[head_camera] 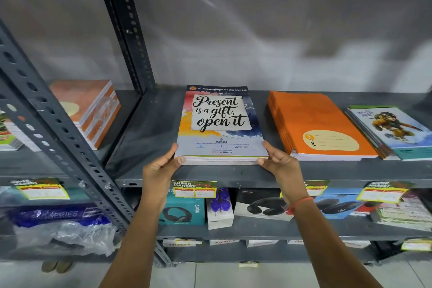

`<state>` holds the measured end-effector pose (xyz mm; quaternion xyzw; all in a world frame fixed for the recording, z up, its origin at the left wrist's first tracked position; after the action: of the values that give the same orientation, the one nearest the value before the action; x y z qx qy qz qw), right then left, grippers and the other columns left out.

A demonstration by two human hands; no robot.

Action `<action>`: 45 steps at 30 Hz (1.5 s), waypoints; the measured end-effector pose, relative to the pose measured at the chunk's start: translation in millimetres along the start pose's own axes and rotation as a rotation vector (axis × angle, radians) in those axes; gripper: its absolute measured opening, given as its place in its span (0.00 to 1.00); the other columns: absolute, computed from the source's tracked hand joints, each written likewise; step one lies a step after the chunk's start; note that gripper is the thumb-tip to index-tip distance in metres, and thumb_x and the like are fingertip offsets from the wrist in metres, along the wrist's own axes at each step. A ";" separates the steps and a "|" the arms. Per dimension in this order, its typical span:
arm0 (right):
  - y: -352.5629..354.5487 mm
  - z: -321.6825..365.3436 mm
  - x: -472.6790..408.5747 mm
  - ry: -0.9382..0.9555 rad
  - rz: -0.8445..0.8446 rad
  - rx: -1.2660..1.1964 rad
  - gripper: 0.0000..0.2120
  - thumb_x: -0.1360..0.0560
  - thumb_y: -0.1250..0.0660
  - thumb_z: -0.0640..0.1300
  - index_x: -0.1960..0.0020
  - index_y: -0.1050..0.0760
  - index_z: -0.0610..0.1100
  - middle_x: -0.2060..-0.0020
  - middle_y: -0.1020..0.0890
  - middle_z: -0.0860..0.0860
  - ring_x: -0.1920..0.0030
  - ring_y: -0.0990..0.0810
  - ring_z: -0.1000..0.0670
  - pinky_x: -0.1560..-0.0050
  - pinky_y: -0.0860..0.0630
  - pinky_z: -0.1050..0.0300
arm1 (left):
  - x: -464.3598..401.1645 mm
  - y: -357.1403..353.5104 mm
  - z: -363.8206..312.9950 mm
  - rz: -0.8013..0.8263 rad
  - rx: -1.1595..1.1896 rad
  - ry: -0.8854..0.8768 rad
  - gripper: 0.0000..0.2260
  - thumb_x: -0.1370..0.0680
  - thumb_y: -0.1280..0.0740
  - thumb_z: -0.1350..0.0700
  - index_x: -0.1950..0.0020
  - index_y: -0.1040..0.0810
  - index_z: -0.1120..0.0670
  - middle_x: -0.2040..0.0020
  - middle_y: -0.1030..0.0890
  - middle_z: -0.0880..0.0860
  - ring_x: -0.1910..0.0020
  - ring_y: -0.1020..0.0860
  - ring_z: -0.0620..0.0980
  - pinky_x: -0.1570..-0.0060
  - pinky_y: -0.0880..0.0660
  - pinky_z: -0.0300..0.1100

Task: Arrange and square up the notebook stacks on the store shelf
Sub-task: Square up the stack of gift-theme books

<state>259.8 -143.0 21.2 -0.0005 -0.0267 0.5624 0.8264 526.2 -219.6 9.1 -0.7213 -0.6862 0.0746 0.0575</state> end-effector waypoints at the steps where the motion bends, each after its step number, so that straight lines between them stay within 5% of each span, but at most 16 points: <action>1: -0.3 0.1 -0.3 -0.002 -0.007 -0.003 0.25 0.28 0.35 0.29 0.32 0.31 0.38 0.36 0.25 0.47 0.39 0.27 0.56 0.58 0.28 0.81 | 0.4 -0.5 -0.3 -0.010 0.003 -0.002 0.19 0.28 0.32 0.66 0.37 0.26 0.59 0.43 0.22 0.49 0.54 0.20 0.33 0.55 0.26 0.24; 4: -0.8 0.7 -0.5 -0.002 -0.038 0.000 0.24 0.28 0.34 0.31 0.33 0.30 0.40 0.36 0.25 0.48 0.40 0.28 0.58 0.53 0.29 0.80 | 0.1 -1.2 -1.5 -0.043 0.019 -0.003 0.16 0.29 0.32 0.65 0.42 0.22 0.55 0.47 0.19 0.47 0.54 0.19 0.35 0.51 0.26 0.25; 7: -1.4 1.9 1.2 0.001 -0.071 0.004 0.23 0.28 0.33 0.33 0.34 0.29 0.42 0.35 0.25 0.50 0.38 0.29 0.57 0.39 0.33 0.68 | -1.9 -1.4 -0.7 -0.068 0.028 0.009 0.15 0.29 0.30 0.64 0.45 0.20 0.52 0.53 0.17 0.42 0.54 0.19 0.35 0.53 0.25 0.25; 12: -3.7 2.3 0.9 0.000 -0.108 -0.010 0.22 0.28 0.33 0.33 0.35 0.28 0.42 0.36 0.24 0.50 0.39 0.27 0.56 0.42 0.31 0.70 | -4.5 -1.2 -1.4 -0.125 0.039 0.011 0.14 0.30 0.30 0.65 0.45 0.21 0.57 0.61 0.15 0.39 0.58 0.18 0.35 0.60 0.26 0.24; 16: -4.0 1.4 0.4 -0.011 -0.132 -0.009 0.22 0.28 0.32 0.34 0.35 0.27 0.43 0.36 0.23 0.49 0.39 0.27 0.55 0.34 0.34 0.61 | -5.1 -1.4 -2.2 -0.163 0.041 0.007 0.14 0.29 0.30 0.64 0.45 0.21 0.57 0.57 0.16 0.45 0.60 0.18 0.36 0.60 0.25 0.25; 19: -4.5 0.9 -0.2 -0.019 -0.154 -0.001 0.21 0.29 0.31 0.35 0.36 0.26 0.43 0.37 0.23 0.49 0.38 0.26 0.54 0.30 0.34 0.56 | -5.3 -2.5 -2.1 -0.171 0.043 0.009 0.13 0.29 0.30 0.65 0.45 0.21 0.56 0.63 0.15 0.42 0.60 0.18 0.36 0.59 0.25 0.25; 29: -4.7 3.1 -1.3 -0.025 -0.164 0.003 0.21 0.29 0.32 0.34 0.36 0.26 0.42 0.38 0.22 0.48 0.39 0.25 0.53 0.33 0.33 0.58 | -2.9 -3.6 -3.4 -0.162 0.041 -0.014 0.12 0.28 0.31 0.65 0.48 0.20 0.52 0.55 0.18 0.45 0.58 0.19 0.34 0.59 0.26 0.24; 35: -4.3 1.9 -1.2 -0.019 -0.164 0.010 0.21 0.29 0.32 0.35 0.36 0.26 0.42 0.39 0.22 0.49 0.42 0.25 0.55 0.34 0.33 0.59 | -1.3 -0.6 -4.6 -0.096 -0.014 -0.021 0.16 0.26 0.36 0.68 0.40 0.25 0.57 0.46 0.20 0.50 0.55 0.20 0.32 0.56 0.26 0.23; 45: -3.2 1.4 -1.5 -0.042 -0.186 0.010 0.20 0.29 0.31 0.35 0.38 0.24 0.44 0.44 0.21 0.54 0.42 0.24 0.55 0.39 0.32 0.63 | -1.2 -1.9 -4.0 -0.136 -0.013 -0.028 0.15 0.26 0.35 0.67 0.43 0.23 0.52 0.44 0.20 0.51 0.54 0.21 0.35 0.55 0.26 0.23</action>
<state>262.1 -145.7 22.6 0.0180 -0.0410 0.4832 0.8744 525.0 -220.6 13.4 -0.6723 -0.7347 0.0764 0.0482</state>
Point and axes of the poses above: each hand's wrist, its own x-axis away from the middle knuckle, its own y-axis out of the back of the hand, z = x × y, the point moved 4 cm from there along -x, towards the middle knuckle
